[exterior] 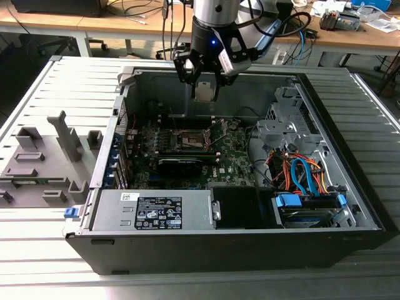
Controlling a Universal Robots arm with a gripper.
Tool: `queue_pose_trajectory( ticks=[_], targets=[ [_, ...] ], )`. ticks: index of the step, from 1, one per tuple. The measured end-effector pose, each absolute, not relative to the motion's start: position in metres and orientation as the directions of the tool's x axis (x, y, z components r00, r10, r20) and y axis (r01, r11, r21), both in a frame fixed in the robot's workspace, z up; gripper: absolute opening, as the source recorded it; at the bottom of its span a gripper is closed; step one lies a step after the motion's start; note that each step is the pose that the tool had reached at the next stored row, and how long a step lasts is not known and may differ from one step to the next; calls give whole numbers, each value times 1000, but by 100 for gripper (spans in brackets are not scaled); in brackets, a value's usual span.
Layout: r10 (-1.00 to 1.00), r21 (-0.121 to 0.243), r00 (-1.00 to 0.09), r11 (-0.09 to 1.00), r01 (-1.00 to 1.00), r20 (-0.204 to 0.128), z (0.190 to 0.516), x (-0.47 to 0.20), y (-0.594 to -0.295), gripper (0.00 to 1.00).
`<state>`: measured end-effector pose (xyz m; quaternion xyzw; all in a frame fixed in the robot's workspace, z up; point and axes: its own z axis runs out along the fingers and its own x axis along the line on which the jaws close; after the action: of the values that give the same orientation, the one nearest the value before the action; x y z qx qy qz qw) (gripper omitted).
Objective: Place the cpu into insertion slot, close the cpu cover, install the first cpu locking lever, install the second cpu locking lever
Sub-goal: 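Place the cpu into insertion slot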
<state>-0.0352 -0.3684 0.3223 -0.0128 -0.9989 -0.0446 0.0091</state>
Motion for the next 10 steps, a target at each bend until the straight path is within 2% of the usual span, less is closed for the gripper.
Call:
queue_pose_trajectory(
  ticks=[10],
  targets=[
    [25, 89, -1000, 996, 26, 19, 319, -35, -369, 54]
  ],
)
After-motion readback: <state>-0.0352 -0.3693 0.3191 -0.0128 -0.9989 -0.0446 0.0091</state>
